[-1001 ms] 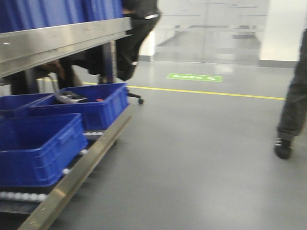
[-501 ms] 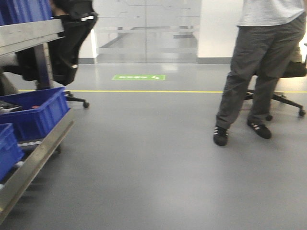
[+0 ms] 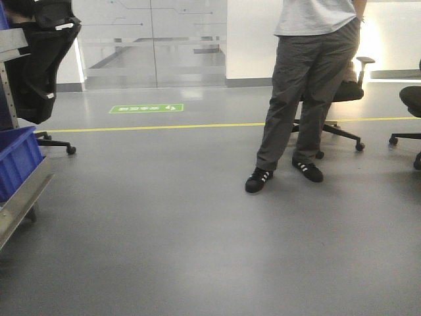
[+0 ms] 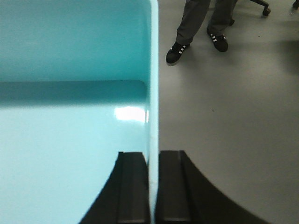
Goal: Fetch blue bin and place on conveyor start
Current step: 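Hold the light-blue bin in both grippers while the base turns and drives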
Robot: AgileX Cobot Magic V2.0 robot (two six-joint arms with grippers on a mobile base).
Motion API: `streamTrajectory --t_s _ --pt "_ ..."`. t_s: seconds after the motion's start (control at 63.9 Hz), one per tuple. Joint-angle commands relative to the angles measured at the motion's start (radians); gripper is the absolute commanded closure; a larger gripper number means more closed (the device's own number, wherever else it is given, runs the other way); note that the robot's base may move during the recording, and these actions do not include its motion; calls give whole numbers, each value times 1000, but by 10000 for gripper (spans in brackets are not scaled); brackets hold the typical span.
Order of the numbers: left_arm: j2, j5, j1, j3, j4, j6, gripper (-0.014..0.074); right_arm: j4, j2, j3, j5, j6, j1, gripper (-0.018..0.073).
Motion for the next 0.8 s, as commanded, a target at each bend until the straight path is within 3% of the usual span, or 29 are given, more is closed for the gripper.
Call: streamTrajectory --t_s 0.0,0.782 --pt "-15 -34 -6 -12 17 -3 707 -43 -13 -11 -23 -2 -3 713" --pt "-15 -34 -6 -12 17 -3 707 -43 -13 -11 -23 -2 -3 713"
